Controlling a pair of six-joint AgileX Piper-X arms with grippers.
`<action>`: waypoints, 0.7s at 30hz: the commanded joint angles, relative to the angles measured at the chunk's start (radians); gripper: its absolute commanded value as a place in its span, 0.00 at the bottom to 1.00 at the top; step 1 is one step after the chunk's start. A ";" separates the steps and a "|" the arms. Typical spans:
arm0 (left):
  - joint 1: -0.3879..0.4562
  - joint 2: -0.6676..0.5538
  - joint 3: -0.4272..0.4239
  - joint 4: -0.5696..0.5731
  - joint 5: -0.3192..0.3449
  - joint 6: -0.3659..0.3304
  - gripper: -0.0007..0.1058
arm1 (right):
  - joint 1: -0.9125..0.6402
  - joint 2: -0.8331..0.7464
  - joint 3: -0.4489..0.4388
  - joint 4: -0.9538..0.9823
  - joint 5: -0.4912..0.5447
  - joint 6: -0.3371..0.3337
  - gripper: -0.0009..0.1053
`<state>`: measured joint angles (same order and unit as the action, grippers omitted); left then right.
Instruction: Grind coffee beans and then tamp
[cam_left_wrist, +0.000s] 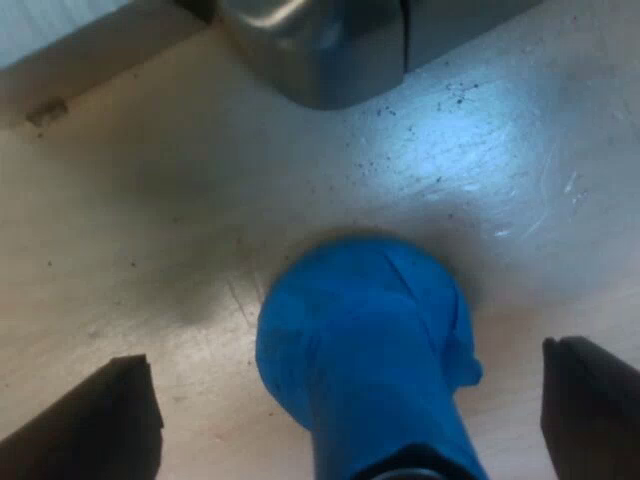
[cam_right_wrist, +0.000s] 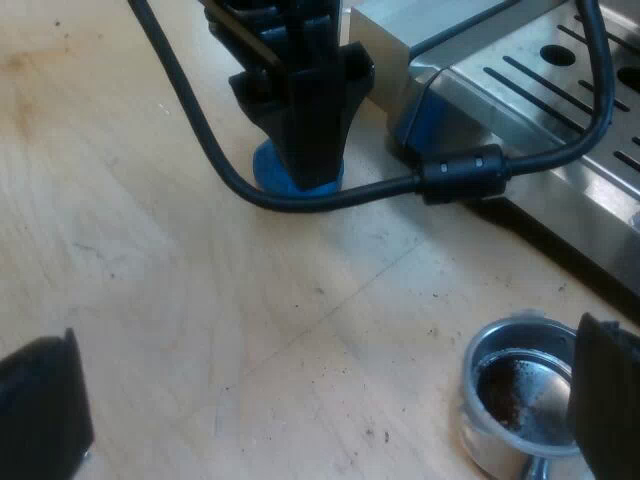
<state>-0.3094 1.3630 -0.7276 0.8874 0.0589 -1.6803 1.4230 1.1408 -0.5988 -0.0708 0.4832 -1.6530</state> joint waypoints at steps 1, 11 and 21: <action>0.001 -0.001 -0.011 -0.001 0.005 0.007 0.70 | -0.003 -0.006 -0.002 -0.007 -0.002 -0.010 0.95; 0.001 -0.001 -0.011 0.015 0.060 0.007 0.07 | -0.003 -0.006 -0.002 -0.007 -0.002 -0.010 0.95; -0.035 -0.062 -0.011 0.038 0.070 0.020 0.01 | -0.003 -0.041 -0.002 0.015 0.043 -0.013 0.95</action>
<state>-0.3258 1.3320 -0.7316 0.9184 0.1234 -1.6681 1.4230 1.1163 -0.5988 -0.0627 0.4905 -1.6530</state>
